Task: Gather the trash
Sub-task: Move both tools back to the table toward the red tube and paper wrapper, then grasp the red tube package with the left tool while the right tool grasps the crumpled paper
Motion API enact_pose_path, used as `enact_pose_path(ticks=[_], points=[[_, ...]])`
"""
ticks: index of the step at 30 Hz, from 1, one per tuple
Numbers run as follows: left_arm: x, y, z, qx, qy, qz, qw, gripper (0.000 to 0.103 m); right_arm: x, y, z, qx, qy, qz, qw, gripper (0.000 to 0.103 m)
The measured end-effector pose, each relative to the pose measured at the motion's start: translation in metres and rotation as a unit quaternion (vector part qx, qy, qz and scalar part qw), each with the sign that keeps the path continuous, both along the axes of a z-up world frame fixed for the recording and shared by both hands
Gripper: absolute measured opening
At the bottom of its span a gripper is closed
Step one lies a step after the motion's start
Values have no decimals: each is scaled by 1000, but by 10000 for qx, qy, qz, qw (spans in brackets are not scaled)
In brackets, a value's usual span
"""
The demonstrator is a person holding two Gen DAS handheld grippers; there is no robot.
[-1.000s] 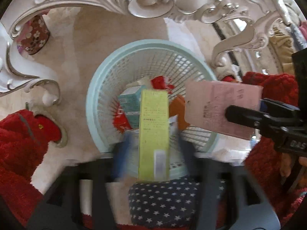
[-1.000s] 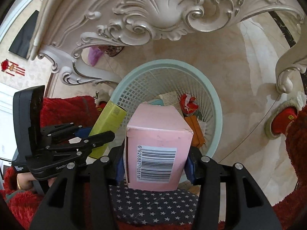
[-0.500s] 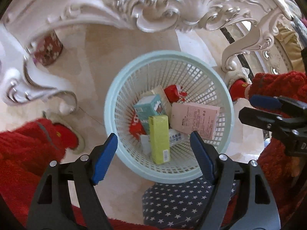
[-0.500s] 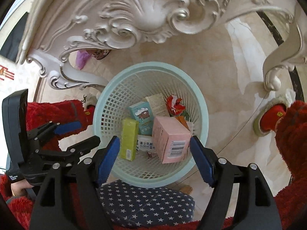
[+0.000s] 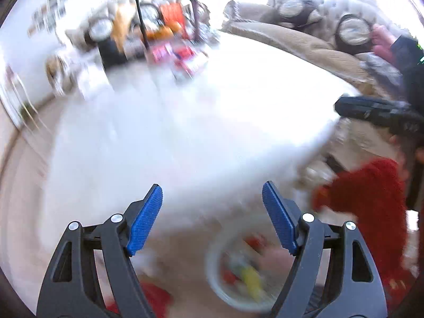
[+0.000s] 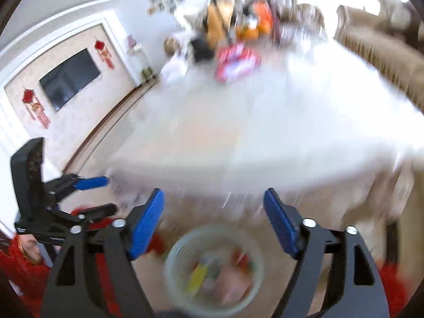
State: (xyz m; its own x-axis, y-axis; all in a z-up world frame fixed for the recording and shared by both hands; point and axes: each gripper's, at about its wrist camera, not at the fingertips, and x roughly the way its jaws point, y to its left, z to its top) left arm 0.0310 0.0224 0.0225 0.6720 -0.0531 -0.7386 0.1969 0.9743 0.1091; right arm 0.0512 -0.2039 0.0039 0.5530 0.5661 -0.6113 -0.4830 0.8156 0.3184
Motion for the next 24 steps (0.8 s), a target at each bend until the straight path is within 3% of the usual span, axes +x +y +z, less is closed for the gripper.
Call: enact_pose_path(ticks=[2,6,9,13,19,23,24], points=[[47,0,9,-50,-111,-24,9999,76,43,-1,18,-155,-415,-374,9983,79],[161,-7,14,-32,-93,-20,9999,76,151,3,37,-260,-653,-981,9927,79],[232,-19,6,156,-105,-265,9995,76,233,11,42,-485,-792,-1155,9890,79],[294,-27,-15,259,182,-226,9992,76,342,26,40,-883,-888,-1213,9847,79],[338,-24,-45,136,690,-438,9966,76,465,44,18,-1447,-698,-1205,9796,79],[345,-16,-47,-237,741,-395,9962,75,515,44,5,-1449,-422,-1377,9789,79],[345,-15,-48,-251,697,-425,9963,69,527,45,1,-1447,-291,-1404,9790,79]])
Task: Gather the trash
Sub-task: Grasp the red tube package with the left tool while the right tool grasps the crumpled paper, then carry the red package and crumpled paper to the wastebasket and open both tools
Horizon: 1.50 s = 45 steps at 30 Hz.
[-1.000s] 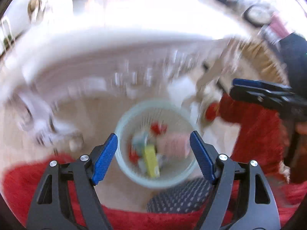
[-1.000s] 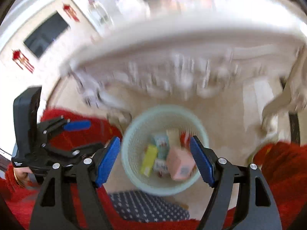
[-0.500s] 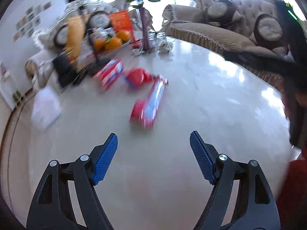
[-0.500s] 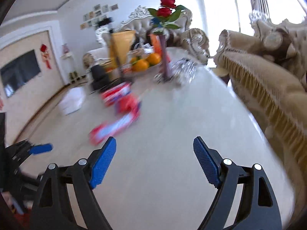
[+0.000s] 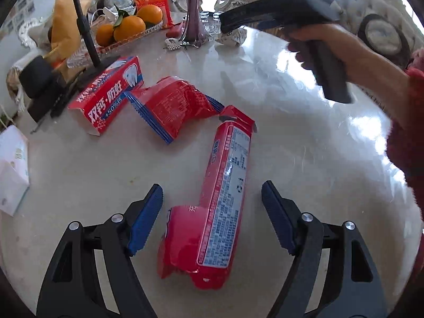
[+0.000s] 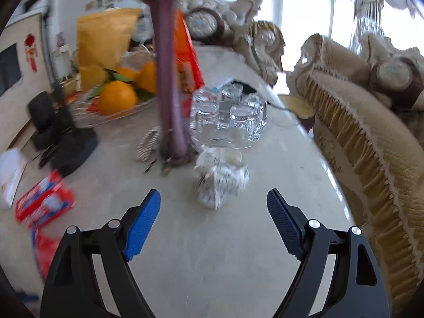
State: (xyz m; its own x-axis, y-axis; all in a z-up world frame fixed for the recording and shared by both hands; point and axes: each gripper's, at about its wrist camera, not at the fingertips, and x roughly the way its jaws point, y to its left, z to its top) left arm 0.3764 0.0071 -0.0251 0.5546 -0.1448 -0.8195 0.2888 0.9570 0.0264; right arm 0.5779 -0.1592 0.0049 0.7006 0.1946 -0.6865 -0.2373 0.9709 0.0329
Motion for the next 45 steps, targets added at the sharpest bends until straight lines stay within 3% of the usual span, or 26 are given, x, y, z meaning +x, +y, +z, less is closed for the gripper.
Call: enact_pose_path(ticks=[1,2,3,5,9,15,18,21,26,29,32,35,41,42,43,44,45], points=[[-2,0,0,-4,-46,-42,10000,63,12,1,-5,-15,106,-66,9999,79],[-3,-1,2,1,-93,-86,9999,42,16,2,-7,-36,135,-93,9999,78],[-3,-2,3,43,-116,-105,9999,28,22,3,-10,-52,211,-120,9997,76],[-4,-3,3,61,-137,-137,9998,24,33,3,-21,-12,547,-133,9984,44],[-5,-4,4,-39,-144,-155,9998,23,23,0,-22,244,610,-77,9978,40],[-39,8,22,-414,-319,-4,9986,23,-45,-9,4,615,358,260,9971,40],[-102,11,39,-390,-520,-47,9979,23,-110,-15,26,744,192,638,9950,40],[-172,9,49,-380,-594,-160,9974,23,-201,-23,44,889,-28,1129,9896,40],[-316,3,40,-504,-236,-10,9984,23,-381,-36,44,1317,-1,1700,9766,41],[-385,-2,10,-636,252,184,9975,23,-478,-32,21,1467,337,1909,9700,41],[-423,-3,-35,-824,880,462,9916,23,-553,-19,-24,1450,958,2045,9633,41],[-447,-12,-82,-410,1156,658,9903,23,-586,-2,-76,1084,1465,1856,9656,41],[-450,-10,-138,-430,1653,1030,9799,23,-601,32,-152,402,2034,1736,9628,42],[-451,-9,-142,-397,1720,1074,9784,26,-599,38,-159,358,2111,1752,9610,47],[-454,-9,-145,-338,1708,1113,9784,35,-595,42,-166,315,2234,1725,9588,63],[-455,-8,-144,-290,1653,1160,9790,76,-603,40,-168,280,2316,1679,9578,71],[-457,-8,-142,-264,1570,1220,9797,94,-601,39,-170,271,2354,1626,9578,85]])
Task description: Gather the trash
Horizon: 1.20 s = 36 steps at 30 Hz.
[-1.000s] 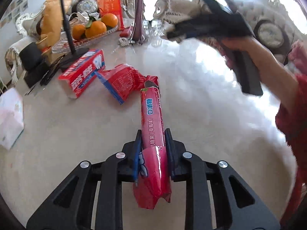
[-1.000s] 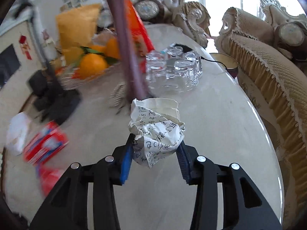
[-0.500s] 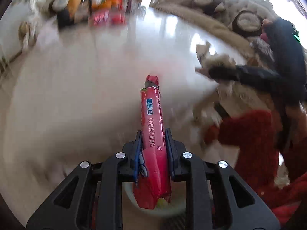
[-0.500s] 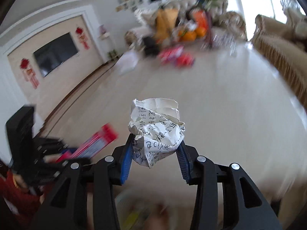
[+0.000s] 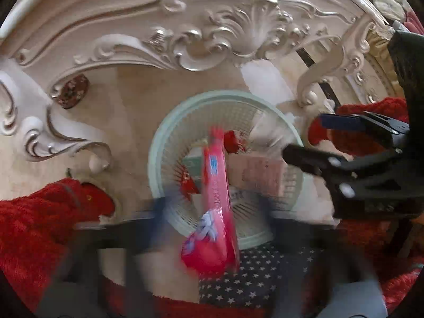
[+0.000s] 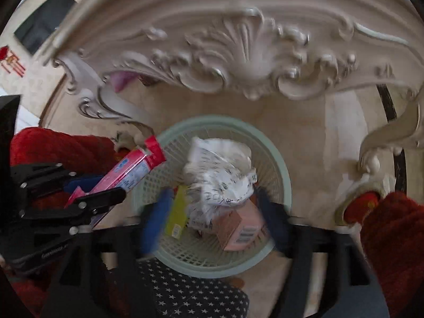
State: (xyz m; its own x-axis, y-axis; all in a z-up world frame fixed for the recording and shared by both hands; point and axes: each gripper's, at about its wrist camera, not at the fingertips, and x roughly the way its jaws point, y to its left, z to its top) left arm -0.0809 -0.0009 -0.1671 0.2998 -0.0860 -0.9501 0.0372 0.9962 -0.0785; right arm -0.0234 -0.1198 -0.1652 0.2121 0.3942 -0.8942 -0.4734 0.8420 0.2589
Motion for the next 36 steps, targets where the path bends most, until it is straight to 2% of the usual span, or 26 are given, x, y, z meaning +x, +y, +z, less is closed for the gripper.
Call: enact_pose_path(ticks=[1,4,9,17,19,22,28,33,36], points=[[-2,2,4,2,-118,74,9999,94,-2,-2,1,-17,-2,-45,10000,91],[-6,6,9,-123,-216,168,9995,94,-3,-4,13,67,-64,-163,9998,95],[-2,4,21,94,-338,283,9990,94,-4,-21,29,148,52,-602,9981,95],[0,6,59,617,-735,669,9931,94,-15,-37,66,-353,-325,-1197,9916,95],[0,6,72,539,-824,735,9924,94,-16,-38,73,-450,-355,-1273,9902,95],[-2,5,91,483,-1018,781,9906,94,-18,-45,88,-297,-348,-1413,9889,95],[-8,2,128,555,-1470,899,9835,94,-28,-45,117,-344,-818,-1440,9856,95],[-9,3,141,395,-1566,923,9825,94,-31,-45,127,-435,-1085,-1431,9828,95],[-10,3,143,441,-1605,932,9816,94,-31,-46,127,-424,-1079,-1430,9829,95]])
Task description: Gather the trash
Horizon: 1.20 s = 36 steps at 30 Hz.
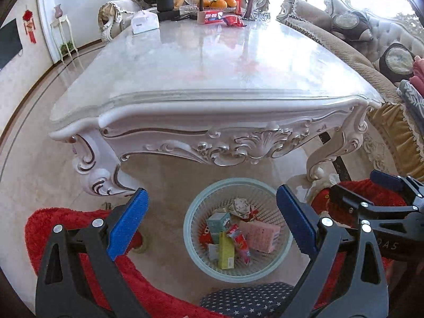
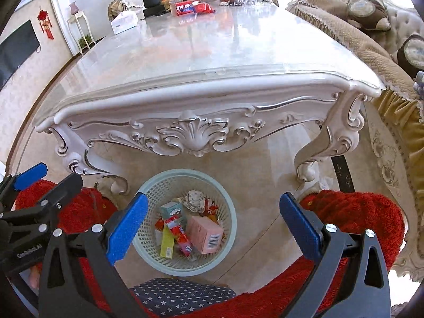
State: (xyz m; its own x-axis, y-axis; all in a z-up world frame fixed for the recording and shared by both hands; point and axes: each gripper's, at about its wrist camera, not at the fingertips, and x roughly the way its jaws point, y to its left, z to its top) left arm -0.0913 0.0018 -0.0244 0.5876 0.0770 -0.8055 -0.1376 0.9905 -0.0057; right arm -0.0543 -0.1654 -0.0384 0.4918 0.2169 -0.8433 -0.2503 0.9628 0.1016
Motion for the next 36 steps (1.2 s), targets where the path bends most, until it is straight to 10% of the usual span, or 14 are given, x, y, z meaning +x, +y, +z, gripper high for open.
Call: enact_pose_path(ticks=[36], points=[[2,3,-10,328,190,307,9988,94,-3,2,-26,-63,343,28,9994,95]])
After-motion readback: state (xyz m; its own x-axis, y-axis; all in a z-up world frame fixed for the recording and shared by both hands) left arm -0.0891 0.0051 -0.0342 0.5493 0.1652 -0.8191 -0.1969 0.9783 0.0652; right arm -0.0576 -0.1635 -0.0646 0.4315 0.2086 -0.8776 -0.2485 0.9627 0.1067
